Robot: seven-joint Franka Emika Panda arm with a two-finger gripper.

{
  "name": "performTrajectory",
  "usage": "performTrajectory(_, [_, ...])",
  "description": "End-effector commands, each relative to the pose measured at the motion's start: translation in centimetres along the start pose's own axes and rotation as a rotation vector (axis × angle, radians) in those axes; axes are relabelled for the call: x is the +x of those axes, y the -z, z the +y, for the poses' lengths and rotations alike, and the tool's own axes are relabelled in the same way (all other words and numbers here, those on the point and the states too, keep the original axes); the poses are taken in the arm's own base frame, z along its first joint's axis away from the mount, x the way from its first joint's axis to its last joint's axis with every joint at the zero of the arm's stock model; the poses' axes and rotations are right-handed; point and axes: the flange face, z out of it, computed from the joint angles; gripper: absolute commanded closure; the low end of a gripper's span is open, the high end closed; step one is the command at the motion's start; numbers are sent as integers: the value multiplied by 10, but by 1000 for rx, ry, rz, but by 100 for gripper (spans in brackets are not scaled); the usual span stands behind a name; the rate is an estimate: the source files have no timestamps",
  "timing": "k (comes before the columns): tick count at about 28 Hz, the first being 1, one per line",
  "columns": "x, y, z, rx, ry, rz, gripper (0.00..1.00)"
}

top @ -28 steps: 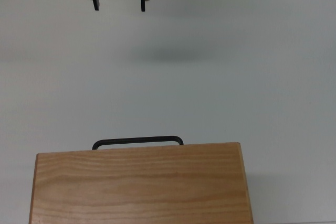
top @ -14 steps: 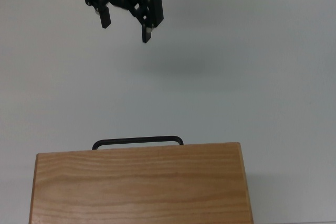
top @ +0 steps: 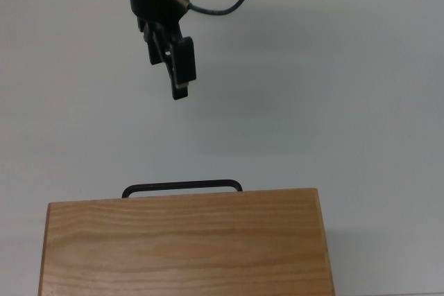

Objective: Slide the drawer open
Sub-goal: 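Move the gripper to the black handle of the upper drawer, then close the gripper on the black drawer handle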

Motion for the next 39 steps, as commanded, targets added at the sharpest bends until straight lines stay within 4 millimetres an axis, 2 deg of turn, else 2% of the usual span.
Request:
performTrajectory(1, [6,-8,-16,30,-141,24,0])
performTrajectory(9, [12,-21,-41,104,-199,43,1])
performTrajectory(17, [3,-46,-64,189,-172,86,3])
performTrajectory(21, [8,-54,-73,221,-186,121,6])
performTrajectory(30, [10,-75,-79,213,-183,134,14])
performTrajectory(39, [-1,-89,-85,209,-190,142,28])
